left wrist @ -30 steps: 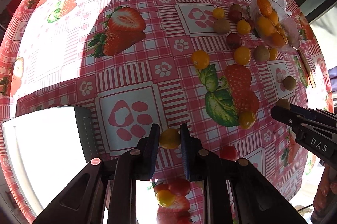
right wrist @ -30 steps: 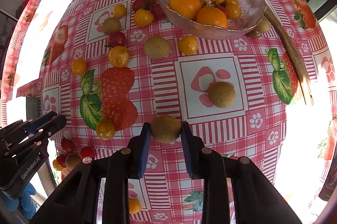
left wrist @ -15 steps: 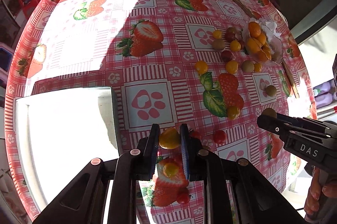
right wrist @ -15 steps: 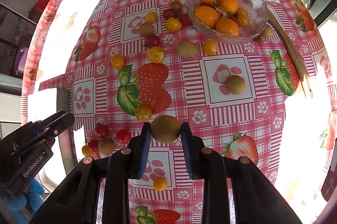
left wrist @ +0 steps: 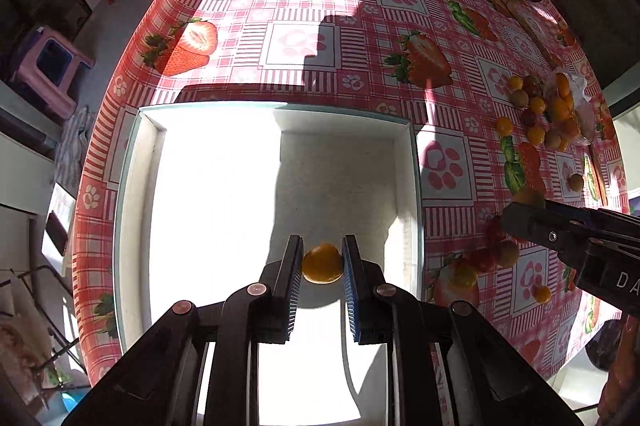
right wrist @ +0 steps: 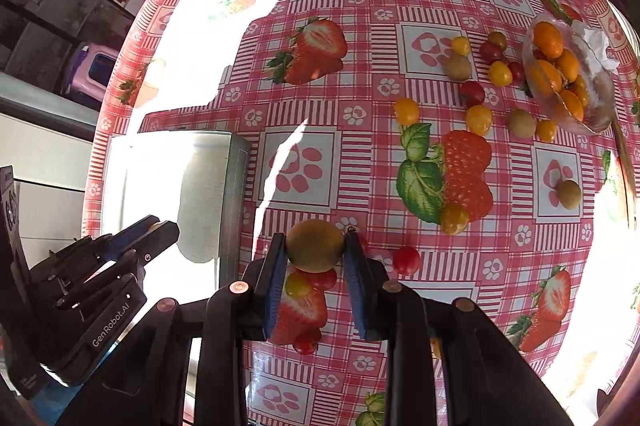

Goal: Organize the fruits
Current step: 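Carry both fruits over the white tray and open both tools to drop them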

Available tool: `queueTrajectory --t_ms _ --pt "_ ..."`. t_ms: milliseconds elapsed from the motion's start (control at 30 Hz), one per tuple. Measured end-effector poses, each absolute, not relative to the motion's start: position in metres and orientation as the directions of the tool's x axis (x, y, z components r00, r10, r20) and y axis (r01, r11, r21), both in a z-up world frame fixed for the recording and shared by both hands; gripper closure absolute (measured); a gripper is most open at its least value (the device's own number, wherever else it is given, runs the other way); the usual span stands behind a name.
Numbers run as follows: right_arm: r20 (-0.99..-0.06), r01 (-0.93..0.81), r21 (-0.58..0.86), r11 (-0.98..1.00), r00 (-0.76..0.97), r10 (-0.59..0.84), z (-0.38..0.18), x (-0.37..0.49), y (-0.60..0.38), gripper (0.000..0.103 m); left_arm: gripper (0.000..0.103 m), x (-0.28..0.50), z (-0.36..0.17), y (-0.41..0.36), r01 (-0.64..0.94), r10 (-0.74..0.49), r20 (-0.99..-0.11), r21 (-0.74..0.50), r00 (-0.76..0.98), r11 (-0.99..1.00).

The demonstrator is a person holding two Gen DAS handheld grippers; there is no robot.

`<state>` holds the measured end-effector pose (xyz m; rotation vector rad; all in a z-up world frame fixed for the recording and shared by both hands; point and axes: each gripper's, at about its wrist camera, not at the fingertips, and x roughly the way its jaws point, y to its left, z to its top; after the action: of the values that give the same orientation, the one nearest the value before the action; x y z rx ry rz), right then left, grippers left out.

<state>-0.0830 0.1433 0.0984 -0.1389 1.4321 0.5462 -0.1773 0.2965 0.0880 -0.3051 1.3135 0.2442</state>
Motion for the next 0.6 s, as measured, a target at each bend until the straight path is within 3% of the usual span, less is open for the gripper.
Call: queueTrajectory --t_ms 300,567,600 --pt "-0.958 -0.509 0.265 0.819 -0.042 0.284 0.075 -0.102 0.228 0.072 0.082 -0.199 0.059 0.336 -0.401 0.05 -0.982 -0.028 0.183 0.916" --pt "-0.978 -0.539 0.205 0.817 -0.072 0.197 0.039 -0.108 0.257 0.071 0.081 -0.205 0.049 0.339 -0.407 0.041 -0.986 -0.029 0.161 0.913" --pt "-0.98 -0.54 0.195 0.819 -0.074 0.185 0.036 -0.108 0.259 0.071 0.077 -0.206 0.047 0.34 -0.405 0.041 -0.987 -0.026 0.156 0.914"
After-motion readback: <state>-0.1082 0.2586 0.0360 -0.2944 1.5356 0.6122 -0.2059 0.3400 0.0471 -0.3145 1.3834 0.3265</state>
